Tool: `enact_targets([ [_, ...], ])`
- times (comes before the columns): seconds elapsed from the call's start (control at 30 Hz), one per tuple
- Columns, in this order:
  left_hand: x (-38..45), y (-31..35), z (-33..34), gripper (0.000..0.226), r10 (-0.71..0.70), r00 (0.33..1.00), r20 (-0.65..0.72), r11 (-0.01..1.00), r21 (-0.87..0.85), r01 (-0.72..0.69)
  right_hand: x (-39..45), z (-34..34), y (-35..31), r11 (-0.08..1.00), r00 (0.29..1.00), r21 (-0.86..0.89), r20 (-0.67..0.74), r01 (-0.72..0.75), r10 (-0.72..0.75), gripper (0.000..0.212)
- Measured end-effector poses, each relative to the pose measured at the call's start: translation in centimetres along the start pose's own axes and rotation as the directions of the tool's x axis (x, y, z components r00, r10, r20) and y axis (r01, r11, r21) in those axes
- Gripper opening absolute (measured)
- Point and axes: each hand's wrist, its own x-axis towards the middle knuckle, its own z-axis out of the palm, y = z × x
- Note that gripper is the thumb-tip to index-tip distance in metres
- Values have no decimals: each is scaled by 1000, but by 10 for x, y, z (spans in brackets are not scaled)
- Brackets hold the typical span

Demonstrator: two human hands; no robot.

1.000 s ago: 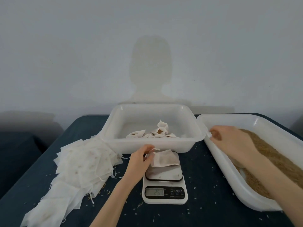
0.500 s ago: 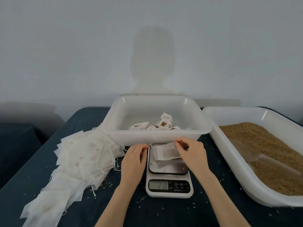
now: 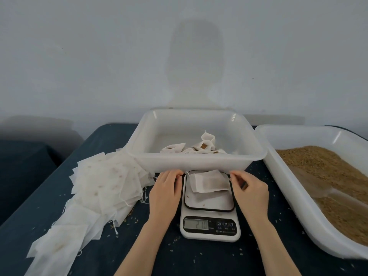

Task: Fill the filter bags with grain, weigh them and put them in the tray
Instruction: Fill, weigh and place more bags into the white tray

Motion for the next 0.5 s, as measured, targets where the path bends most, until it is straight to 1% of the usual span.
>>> enact_targets([
  [0.07,0,-1,0,12,7,1000,-16,1000,9,-7,-2,1,-1,999,1000,-11,-4,31,-31,10],
  [0.17,-1,-2,0,14,23,999,-32,999,36,-22,-2,2,0,1000,1000,-1,-2,24,-24,9],
  [0.33,-4,-1,-2,25,71,997,16,995,74,-72,-3,2,2,1000,1000,0,7,8,-8,10],
  [0.5,-6,-1,-3,27,79,997,26,995,58,-80,-3,1,1,1000,999,6,22,26,-26,11],
])
